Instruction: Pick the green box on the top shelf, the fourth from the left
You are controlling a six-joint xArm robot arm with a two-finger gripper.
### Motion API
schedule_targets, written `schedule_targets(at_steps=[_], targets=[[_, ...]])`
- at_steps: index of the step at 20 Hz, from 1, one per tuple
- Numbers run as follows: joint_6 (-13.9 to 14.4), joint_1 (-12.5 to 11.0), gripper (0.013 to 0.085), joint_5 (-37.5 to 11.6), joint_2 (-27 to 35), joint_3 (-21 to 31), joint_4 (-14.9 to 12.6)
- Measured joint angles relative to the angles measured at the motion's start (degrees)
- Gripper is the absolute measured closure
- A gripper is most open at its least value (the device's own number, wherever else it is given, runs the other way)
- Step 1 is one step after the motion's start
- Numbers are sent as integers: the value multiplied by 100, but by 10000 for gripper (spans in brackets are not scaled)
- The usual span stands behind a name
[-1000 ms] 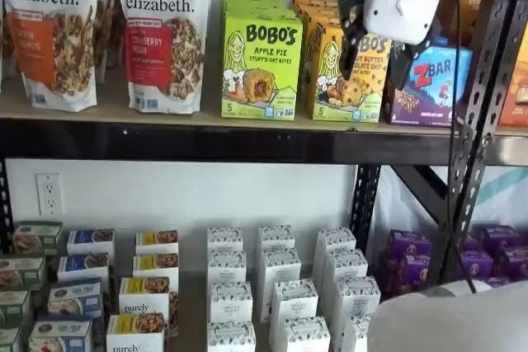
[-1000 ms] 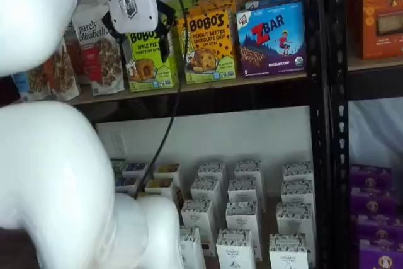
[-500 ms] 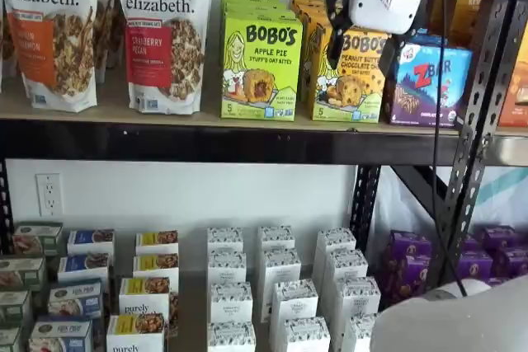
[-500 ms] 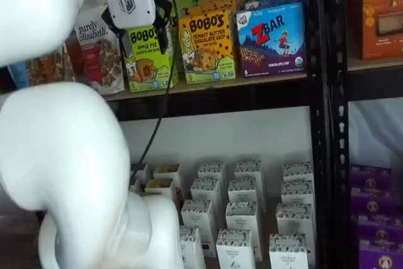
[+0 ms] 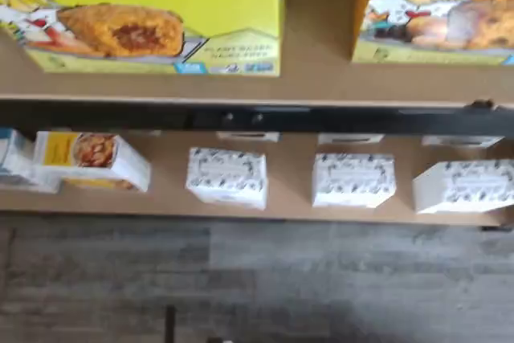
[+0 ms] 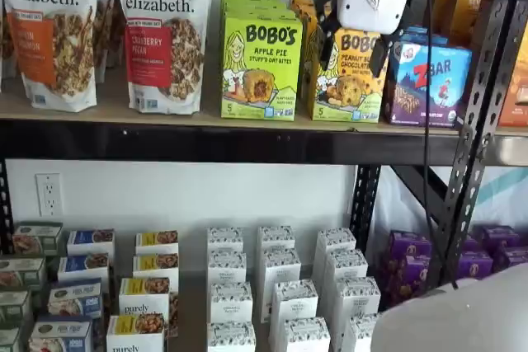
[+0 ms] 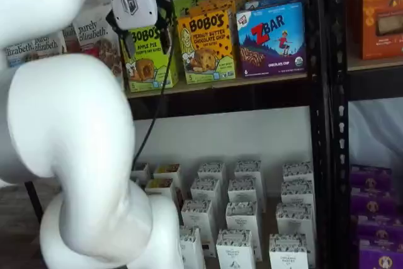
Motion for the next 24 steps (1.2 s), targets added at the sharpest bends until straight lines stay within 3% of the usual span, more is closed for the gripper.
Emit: schedule_targets(at_steps=[4, 7, 16, 24], targets=[[-51, -51, 130, -369, 20, 124, -21], [-43, -47, 130, -349, 203, 39, -44], [250, 233, 130, -730, 582, -74, -435], [437, 401, 130, -1016, 906, -349, -613]])
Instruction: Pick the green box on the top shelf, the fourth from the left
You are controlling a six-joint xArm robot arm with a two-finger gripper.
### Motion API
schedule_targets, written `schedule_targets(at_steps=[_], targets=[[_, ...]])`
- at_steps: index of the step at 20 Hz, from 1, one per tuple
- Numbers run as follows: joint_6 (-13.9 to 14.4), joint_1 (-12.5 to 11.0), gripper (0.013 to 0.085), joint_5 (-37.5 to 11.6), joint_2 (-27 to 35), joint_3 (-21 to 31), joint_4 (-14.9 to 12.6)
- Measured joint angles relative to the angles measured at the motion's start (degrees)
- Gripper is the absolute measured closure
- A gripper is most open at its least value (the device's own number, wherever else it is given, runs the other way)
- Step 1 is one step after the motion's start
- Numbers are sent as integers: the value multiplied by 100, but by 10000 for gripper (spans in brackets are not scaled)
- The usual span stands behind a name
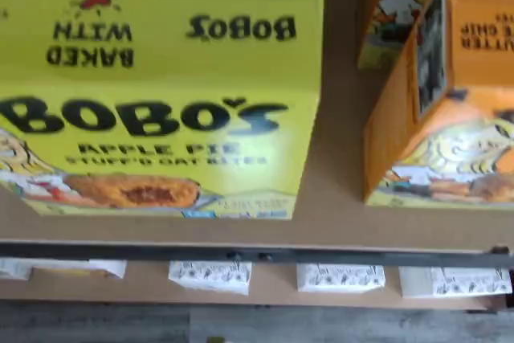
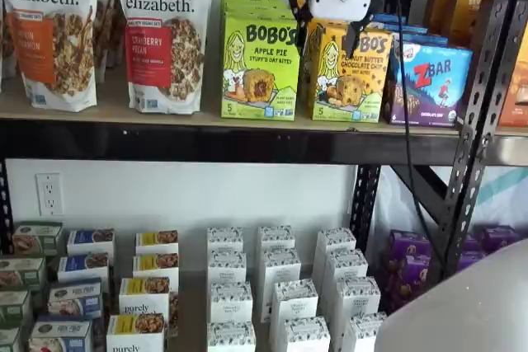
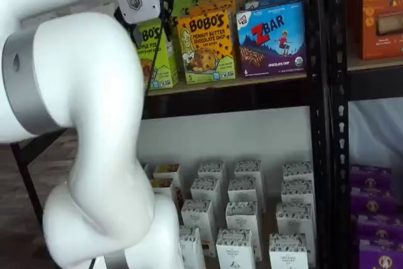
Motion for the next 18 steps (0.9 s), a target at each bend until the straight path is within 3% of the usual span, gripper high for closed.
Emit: schedule_targets(at_steps=[11, 18], targets=[[66, 87, 130, -143, 618, -607, 117], [-83, -21, 130, -133, 940, -979, 450]])
